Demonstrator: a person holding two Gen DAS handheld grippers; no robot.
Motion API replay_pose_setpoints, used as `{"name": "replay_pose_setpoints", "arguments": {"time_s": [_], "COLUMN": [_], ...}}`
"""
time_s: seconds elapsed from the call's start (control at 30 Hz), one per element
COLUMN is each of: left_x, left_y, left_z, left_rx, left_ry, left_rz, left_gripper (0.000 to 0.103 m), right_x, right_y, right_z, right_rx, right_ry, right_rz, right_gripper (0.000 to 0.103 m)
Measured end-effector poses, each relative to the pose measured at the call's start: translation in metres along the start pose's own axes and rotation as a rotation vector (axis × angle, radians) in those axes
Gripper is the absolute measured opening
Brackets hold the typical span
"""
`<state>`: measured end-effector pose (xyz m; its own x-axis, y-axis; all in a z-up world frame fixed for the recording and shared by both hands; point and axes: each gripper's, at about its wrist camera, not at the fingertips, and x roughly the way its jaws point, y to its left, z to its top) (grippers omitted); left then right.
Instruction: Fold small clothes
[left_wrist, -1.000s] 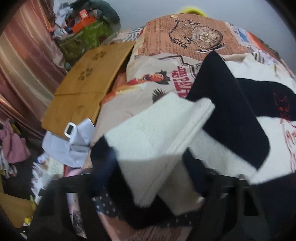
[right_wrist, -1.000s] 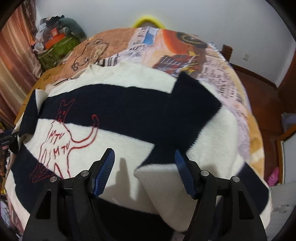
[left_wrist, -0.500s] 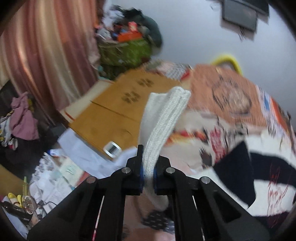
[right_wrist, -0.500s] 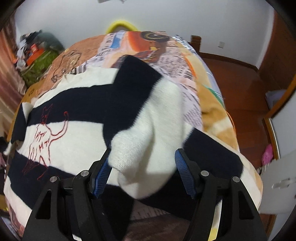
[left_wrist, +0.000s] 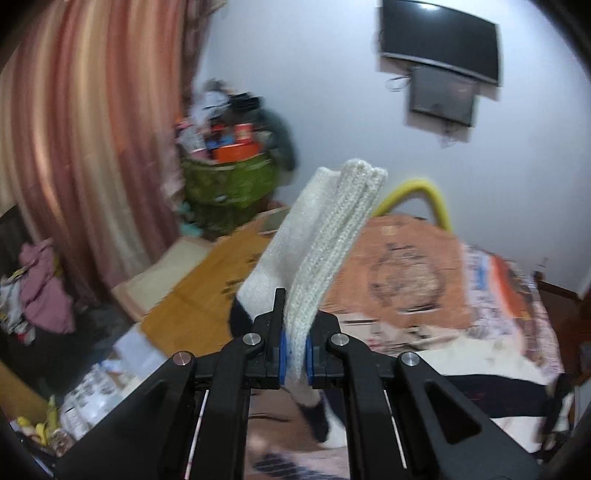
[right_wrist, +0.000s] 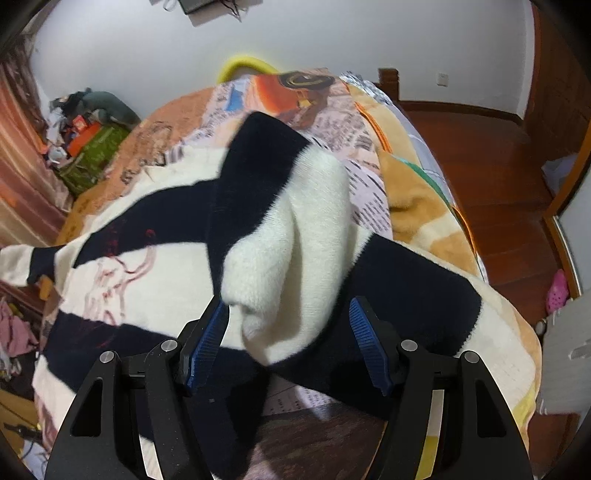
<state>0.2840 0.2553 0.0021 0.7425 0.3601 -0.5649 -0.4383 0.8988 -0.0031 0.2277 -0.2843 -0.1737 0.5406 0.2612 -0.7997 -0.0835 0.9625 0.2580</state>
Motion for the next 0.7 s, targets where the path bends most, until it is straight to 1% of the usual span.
{"name": "replay_pose_setpoints", "arguments": {"time_s": [0.07, 0.13, 0.17, 0.3, 0.33, 0.4, 0.47, 0.53, 0.6, 0.7], "left_x": [-0.003, -0.005, -0.007, -0.007, -0.006, -0.004, 0.002, 0.011, 0.020, 0.040], "left_y": [-0.035, -0.069, -0.092, -0.167, -0.189, -0.222, -0.254, -0.284, -0.305, -0.330], "left_z": [0.009, 0.013, 0.015, 0.014, 0.009, -0.001, -0.014, -0.033, -0.053, -0.082], "left_rx": [0.021, 0.051, 0.075, 0.146, 0.170, 0.204, 0.229, 0.247, 0.262, 0.274], "left_ry": [0.007, 0.006, 0.004, 0.023, 0.029, 0.041, 0.071, 0.121, 0.167, 0.255], "left_rz": [-0.071, -0.120, -0.146, -0.247, -0.273, -0.311, -0.355, -0.398, -0.423, -0.459], "left_gripper": [0.007, 0.007, 0.007, 0.007, 0.007, 0.007, 0.007, 0.007, 0.007, 0.007], "right_x": [-0.008, -0.014, -0.017, -0.025, -0.028, -0.033, -0.039, -0.043, -0.043, -0.040], "right_y": [0.005, 0.009, 0.011, 0.011, 0.007, -0.002, -0.017, -0.030, -0.048, -0.064], "right_z": [-0.001, -0.001, -0.002, -0.001, -0.002, -0.004, -0.007, -0.011, -0.014, -0.013], "right_rx": [-0.030, -0.052, -0.065, -0.075, -0.070, -0.056, -0.038, -0.021, -0.004, 0.026], "right_ry": [-0.023, -0.044, -0.053, -0.081, -0.088, -0.101, -0.111, -0.111, -0.087, -0.058], "right_rz": [0.018, 0.033, 0.044, 0.072, 0.077, 0.076, 0.065, 0.042, 0.015, -0.006], "right_gripper": [0.064, 0.065, 0.065, 0.065, 0.065, 0.065, 0.065, 0.065, 0.068, 0.068]}}
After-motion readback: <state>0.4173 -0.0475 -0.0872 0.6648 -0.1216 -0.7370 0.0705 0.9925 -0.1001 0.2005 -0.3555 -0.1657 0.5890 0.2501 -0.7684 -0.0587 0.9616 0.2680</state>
